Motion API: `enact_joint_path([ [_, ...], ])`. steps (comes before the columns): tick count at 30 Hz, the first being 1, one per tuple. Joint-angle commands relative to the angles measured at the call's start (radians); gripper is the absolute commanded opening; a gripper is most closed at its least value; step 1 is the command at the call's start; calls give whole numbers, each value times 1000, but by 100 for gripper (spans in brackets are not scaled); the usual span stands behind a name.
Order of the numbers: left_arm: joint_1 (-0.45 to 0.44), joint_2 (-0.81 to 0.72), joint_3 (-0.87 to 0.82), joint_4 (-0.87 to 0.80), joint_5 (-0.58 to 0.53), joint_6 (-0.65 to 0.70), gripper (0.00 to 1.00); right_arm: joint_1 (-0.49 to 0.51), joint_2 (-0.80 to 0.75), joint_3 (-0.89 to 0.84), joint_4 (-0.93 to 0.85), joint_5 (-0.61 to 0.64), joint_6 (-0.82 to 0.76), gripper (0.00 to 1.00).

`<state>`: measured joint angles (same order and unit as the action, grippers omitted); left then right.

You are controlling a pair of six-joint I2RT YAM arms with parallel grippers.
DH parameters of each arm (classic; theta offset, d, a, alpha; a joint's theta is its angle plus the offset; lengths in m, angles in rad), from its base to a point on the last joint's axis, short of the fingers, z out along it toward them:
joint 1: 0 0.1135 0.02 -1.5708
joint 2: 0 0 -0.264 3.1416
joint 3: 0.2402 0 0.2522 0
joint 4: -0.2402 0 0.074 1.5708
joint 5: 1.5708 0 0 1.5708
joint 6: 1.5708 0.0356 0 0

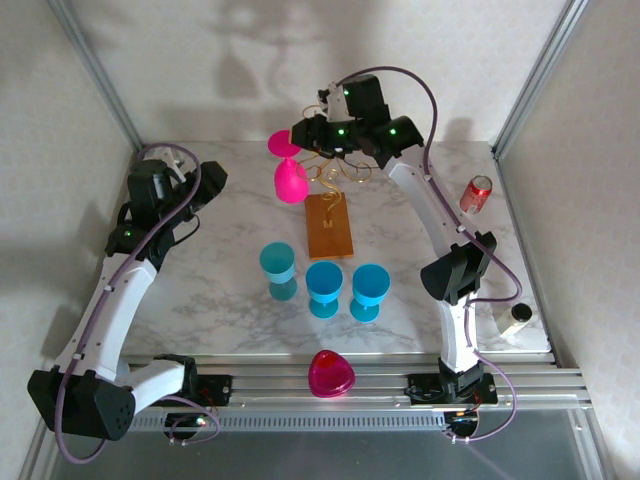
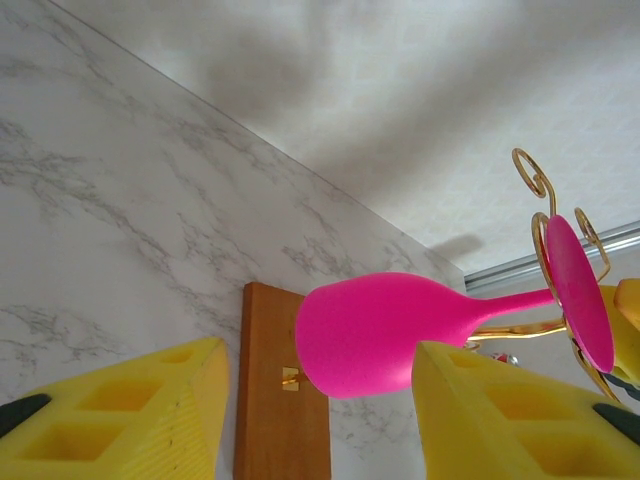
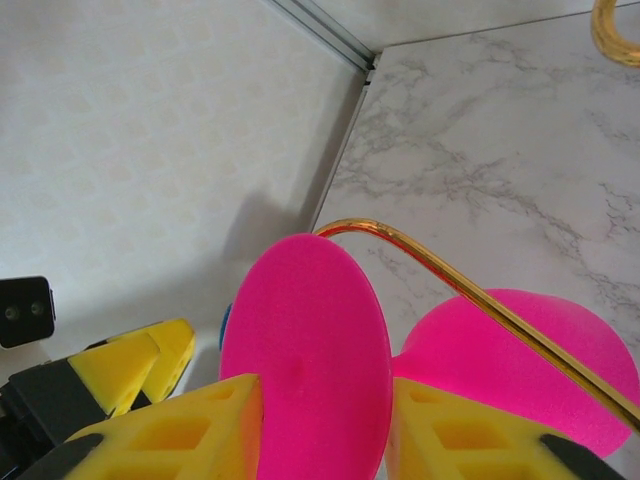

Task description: Take the wine glass off the wine glass rack

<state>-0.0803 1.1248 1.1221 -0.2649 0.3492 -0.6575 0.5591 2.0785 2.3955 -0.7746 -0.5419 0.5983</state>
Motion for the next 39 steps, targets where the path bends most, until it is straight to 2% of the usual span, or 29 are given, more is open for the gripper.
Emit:
enact_joint_path([
  [1, 11, -20, -9, 23, 26, -4, 51, 8, 12, 15, 9, -13, 10, 33],
  [10, 15, -18, -9, 29, 34, -10, 51, 8, -11, -20, 26, -9, 15, 24],
  [30, 19, -16, -10, 36, 44, -17, 51, 2, -57, -81, 65, -9, 32, 11],
  [36, 20, -16, -11, 39, 45, -21, 51, -3, -74, -100, 82, -13, 46, 0],
  [39, 19, -16, -12, 40, 45, -21, 51, -7, -82, -110, 90, -18, 53, 0],
])
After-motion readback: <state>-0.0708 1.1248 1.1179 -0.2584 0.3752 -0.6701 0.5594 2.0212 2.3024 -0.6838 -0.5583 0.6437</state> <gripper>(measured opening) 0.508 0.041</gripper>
